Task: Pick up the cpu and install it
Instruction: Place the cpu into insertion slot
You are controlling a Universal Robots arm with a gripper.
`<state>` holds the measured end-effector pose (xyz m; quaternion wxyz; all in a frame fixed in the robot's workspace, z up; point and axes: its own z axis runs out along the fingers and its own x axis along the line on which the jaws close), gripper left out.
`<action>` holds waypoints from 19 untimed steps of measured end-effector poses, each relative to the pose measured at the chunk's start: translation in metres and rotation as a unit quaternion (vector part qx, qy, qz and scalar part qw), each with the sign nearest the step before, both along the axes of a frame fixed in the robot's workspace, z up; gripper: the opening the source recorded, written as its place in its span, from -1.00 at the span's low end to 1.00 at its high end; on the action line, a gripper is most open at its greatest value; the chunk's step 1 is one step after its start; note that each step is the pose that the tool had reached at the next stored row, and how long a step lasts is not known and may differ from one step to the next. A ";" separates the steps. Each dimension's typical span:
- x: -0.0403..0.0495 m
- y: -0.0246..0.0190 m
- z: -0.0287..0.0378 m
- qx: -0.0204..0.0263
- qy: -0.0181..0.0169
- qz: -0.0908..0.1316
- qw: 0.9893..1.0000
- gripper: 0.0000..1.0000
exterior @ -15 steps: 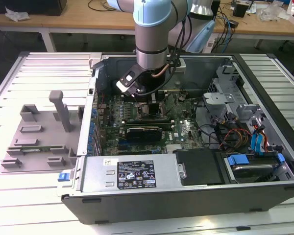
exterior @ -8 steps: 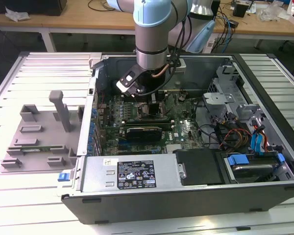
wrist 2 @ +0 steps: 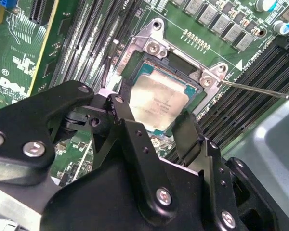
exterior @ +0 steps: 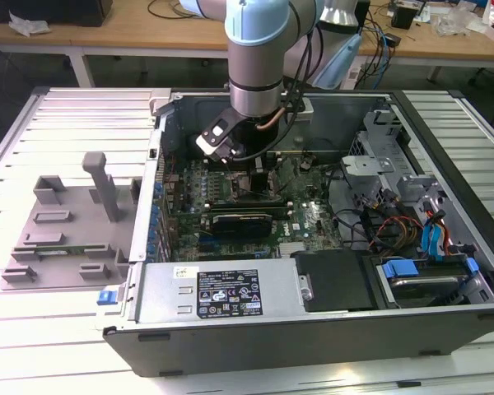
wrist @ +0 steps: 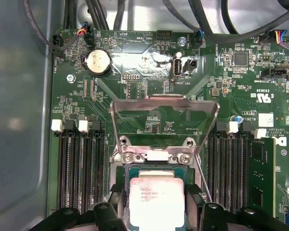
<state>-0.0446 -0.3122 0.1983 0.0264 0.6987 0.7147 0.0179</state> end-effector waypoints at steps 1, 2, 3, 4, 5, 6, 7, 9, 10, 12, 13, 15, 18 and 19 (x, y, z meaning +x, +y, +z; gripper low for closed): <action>0.0000 0.0001 0.0000 0.000 0.000 0.000 1.000 0.22; 0.0001 0.0000 0.0000 0.000 0.000 0.000 1.000 0.22; 0.0001 0.0001 0.0011 0.000 0.000 0.000 1.000 0.22; 0.0001 0.0000 0.0034 0.000 0.000 0.000 1.000 0.22; 0.0001 0.0001 0.0075 0.000 0.000 0.000 1.000 0.22; 0.0001 0.0000 0.0133 0.000 0.000 0.000 1.000 0.22; 0.0001 0.0000 0.0159 0.000 0.000 0.000 1.000 0.22; 0.0001 0.0001 0.0177 0.000 0.000 0.000 1.000 0.22; 0.0001 0.0001 0.0177 0.000 0.000 0.000 1.000 0.22; 0.0001 0.0000 0.0179 0.000 0.000 0.000 1.000 0.22; 0.0001 0.0001 0.0179 0.000 0.000 0.000 1.000 0.20; 0.0001 0.0001 0.0180 0.000 0.000 0.000 1.000 -0.18; 0.0001 0.0001 0.0181 0.000 0.000 0.000 1.000 -0.79; 0.0001 0.0001 0.0181 0.000 0.000 0.000 1.000 -0.79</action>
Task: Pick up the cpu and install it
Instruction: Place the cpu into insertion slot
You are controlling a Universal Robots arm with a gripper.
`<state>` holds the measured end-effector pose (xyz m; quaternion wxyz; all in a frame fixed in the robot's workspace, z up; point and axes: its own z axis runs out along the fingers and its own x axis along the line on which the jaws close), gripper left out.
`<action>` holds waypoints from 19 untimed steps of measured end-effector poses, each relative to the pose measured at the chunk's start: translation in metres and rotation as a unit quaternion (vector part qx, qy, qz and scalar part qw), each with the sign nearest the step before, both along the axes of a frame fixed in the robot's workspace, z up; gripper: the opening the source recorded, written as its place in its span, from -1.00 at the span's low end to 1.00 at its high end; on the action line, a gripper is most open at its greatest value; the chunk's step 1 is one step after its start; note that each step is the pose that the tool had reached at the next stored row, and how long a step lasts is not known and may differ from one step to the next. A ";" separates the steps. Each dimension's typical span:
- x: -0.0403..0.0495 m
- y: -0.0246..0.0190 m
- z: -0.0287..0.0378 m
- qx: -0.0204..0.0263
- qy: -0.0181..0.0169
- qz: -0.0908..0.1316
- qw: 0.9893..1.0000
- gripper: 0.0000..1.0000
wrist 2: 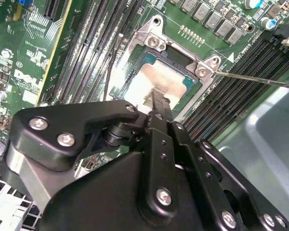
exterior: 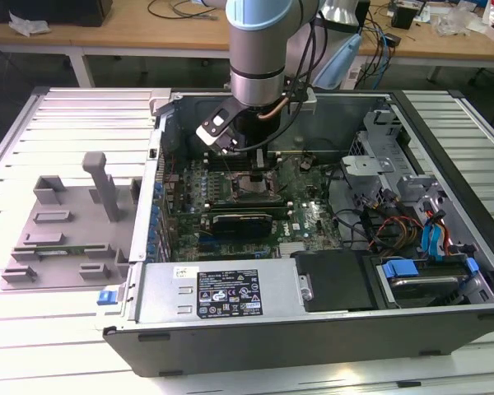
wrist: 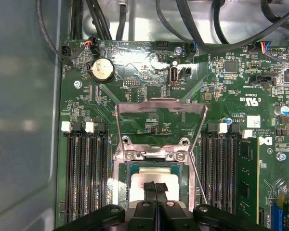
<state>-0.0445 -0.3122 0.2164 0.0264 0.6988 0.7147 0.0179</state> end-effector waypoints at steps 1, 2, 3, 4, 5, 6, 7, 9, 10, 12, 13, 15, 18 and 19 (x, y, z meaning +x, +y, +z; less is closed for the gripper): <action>0.0000 0.0000 0.0000 0.000 0.000 0.000 1.000 -0.79; 0.0000 0.0000 0.0000 0.000 0.000 0.000 1.000 -0.79; 0.0000 0.0000 0.0001 0.000 0.000 0.000 1.000 -0.79; -0.0006 0.0000 -0.0008 -0.003 0.000 0.000 1.000 -0.79; -0.0007 0.0000 -0.0014 -0.004 0.000 0.000 1.000 -0.79; -0.0008 0.0000 -0.0031 -0.004 0.000 0.000 1.000 -0.79; -0.0011 0.0000 -0.0041 -0.004 0.001 0.000 1.000 -0.79; -0.0018 0.0000 -0.0067 -0.004 0.001 0.000 1.000 -0.79; -0.0021 0.0000 -0.0071 -0.004 0.001 0.000 1.000 -0.79; -0.0024 0.0000 -0.0072 -0.004 0.001 0.000 1.000 -0.79; -0.0038 0.0000 -0.0075 -0.004 0.001 0.000 1.000 -0.79; -0.0042 0.0000 -0.0097 -0.004 0.001 0.000 1.000 -0.79; -0.0042 0.0001 -0.0105 -0.004 0.001 0.000 1.000 -0.79; -0.0042 0.0000 -0.0111 -0.004 0.001 0.000 1.000 -0.79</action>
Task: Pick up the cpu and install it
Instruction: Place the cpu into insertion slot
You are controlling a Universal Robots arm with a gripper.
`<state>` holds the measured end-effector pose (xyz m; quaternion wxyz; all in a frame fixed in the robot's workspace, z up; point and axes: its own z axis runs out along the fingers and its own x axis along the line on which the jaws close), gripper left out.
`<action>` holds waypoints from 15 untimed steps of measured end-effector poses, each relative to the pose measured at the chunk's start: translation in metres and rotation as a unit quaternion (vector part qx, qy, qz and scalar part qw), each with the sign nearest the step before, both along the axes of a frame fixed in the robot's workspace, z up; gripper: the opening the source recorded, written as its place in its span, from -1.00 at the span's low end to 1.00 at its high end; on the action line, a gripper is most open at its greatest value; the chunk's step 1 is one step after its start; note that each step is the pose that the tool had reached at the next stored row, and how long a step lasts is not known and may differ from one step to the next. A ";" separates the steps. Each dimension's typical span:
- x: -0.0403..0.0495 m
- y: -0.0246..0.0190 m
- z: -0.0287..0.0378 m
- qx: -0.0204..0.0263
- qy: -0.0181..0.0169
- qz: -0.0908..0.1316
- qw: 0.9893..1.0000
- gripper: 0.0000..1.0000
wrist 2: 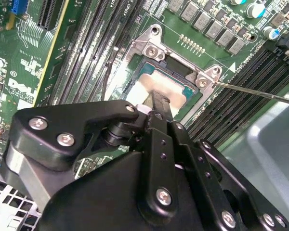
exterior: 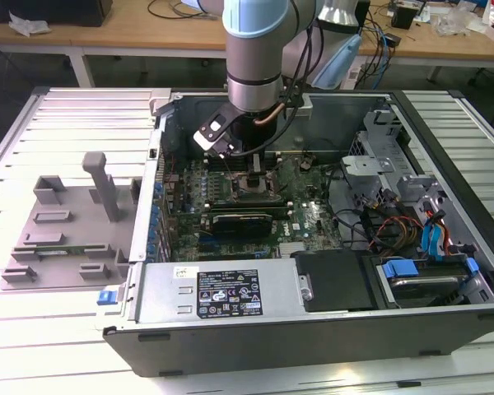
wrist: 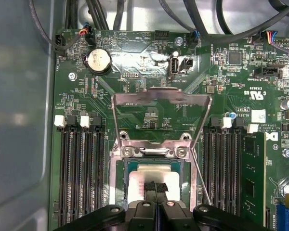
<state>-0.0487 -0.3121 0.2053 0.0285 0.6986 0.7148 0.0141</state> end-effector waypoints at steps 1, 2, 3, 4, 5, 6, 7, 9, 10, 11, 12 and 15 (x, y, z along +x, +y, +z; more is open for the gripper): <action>-0.0001 -0.0001 -0.0004 0.000 0.000 0.000 1.000 -0.79; 0.0000 0.0000 -0.0006 0.000 0.000 0.000 1.000 -0.79; 0.0000 0.0000 -0.0009 0.000 0.000 0.000 1.000 -0.79; 0.0000 -0.0001 -0.0014 0.000 0.000 0.000 1.000 -0.79; -0.0001 -0.0001 -0.0016 0.000 0.000 0.000 1.000 -0.79; 0.0000 -0.0001 -0.0018 0.000 0.000 0.000 1.000 -0.79; 0.0000 0.0000 -0.0019 0.000 0.000 0.000 1.000 -0.79; 0.0000 -0.0001 -0.0022 0.000 0.000 0.000 1.000 -0.79; 0.0000 -0.0001 -0.0022 0.000 0.000 0.000 1.000 -0.79; 0.0000 0.0000 -0.0023 0.000 0.000 0.000 1.000 -0.79; 0.0000 0.0000 -0.0021 0.000 0.000 0.000 1.000 -0.79; 0.0000 0.0000 0.0062 0.000 0.000 0.000 1.000 -0.79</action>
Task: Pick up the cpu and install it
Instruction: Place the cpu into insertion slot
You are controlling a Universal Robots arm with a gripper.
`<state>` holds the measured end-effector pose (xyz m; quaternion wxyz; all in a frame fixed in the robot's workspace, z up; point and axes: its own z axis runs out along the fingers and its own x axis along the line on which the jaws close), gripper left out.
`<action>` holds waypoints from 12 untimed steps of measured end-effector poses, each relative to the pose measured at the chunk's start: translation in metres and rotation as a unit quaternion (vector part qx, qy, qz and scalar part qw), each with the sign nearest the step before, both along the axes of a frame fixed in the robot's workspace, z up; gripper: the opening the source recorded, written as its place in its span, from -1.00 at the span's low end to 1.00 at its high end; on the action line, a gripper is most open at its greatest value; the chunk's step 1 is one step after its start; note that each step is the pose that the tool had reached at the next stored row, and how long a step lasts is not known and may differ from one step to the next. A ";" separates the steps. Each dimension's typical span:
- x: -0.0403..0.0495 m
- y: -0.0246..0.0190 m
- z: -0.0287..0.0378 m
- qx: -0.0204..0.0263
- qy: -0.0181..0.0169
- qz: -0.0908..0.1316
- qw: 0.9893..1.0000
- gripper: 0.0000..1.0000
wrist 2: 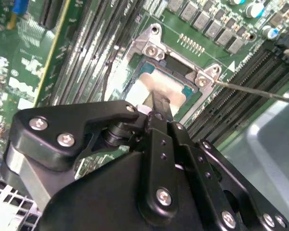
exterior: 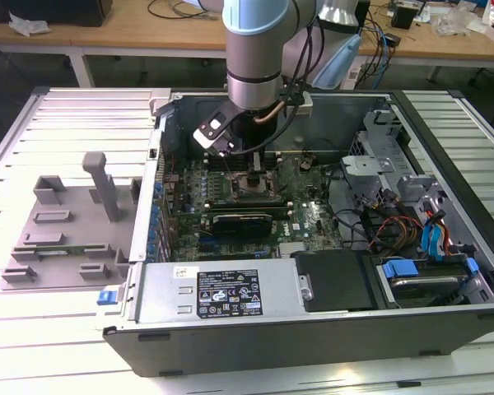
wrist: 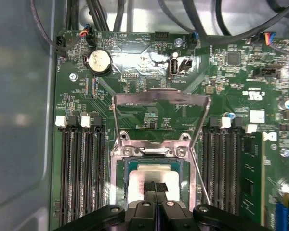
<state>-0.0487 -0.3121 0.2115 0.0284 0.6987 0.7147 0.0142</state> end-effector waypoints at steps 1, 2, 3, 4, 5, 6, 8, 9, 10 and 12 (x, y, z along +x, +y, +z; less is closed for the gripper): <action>0.0000 0.0000 0.0016 0.000 0.000 0.000 1.000 -0.79; 0.0000 0.0000 0.0036 0.000 0.000 0.000 1.000 -0.79; 0.0000 -0.0001 0.0088 0.000 0.000 0.000 1.000 -0.79; 0.0000 0.0000 0.0144 0.000 0.000 0.000 1.000 -0.79; 0.0000 0.0000 0.0174 0.000 0.000 0.000 1.000 -0.79; 0.0000 -0.0001 0.0202 0.000 0.000 0.000 1.000 -0.79; 0.0000 0.0000 0.0231 0.000 0.000 0.000 1.000 -0.79; 0.0000 0.0000 0.0234 0.000 0.000 0.000 1.000 -0.79; 0.0000 0.0000 0.0235 0.000 0.001 0.000 1.000 -0.79; 0.0013 -0.0001 0.0233 0.000 0.027 0.000 1.000 -0.79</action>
